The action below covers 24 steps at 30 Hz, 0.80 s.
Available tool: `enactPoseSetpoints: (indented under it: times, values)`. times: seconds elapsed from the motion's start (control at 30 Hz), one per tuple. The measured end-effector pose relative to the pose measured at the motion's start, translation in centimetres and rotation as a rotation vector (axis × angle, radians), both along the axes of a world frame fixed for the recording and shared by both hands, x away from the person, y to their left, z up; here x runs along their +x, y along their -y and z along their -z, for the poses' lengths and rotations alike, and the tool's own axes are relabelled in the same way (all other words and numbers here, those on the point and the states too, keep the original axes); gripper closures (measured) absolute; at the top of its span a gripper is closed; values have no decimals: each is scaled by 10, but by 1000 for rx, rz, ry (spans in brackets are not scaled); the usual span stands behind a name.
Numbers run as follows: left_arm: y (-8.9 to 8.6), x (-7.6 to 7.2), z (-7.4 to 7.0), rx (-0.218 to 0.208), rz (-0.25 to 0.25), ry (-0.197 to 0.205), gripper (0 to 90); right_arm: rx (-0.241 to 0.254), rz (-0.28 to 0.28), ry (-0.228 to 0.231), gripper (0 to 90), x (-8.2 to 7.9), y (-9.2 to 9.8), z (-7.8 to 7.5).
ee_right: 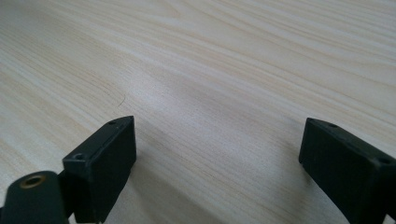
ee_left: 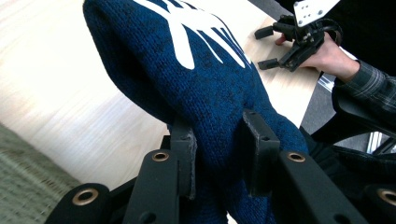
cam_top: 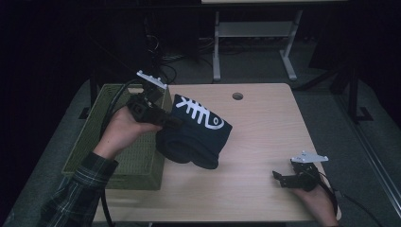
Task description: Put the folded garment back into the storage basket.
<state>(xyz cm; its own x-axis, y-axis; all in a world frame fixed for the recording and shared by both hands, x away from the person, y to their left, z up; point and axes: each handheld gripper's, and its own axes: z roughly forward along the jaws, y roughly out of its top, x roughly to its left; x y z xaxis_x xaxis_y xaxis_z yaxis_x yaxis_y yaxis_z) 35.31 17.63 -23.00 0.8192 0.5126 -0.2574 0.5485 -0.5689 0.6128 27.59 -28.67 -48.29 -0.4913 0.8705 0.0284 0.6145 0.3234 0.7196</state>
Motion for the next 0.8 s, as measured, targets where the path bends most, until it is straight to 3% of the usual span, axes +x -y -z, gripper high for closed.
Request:
enactPoseSetpoints:
  times: [0.53,0.8]
  values:
    - [-37,-6,-28,-2,-66,29,696,0,0,0,106,0,0,0]
    - [-65,-10,-37,-17,-125,38,696,0,0,0,106,0,0,0]
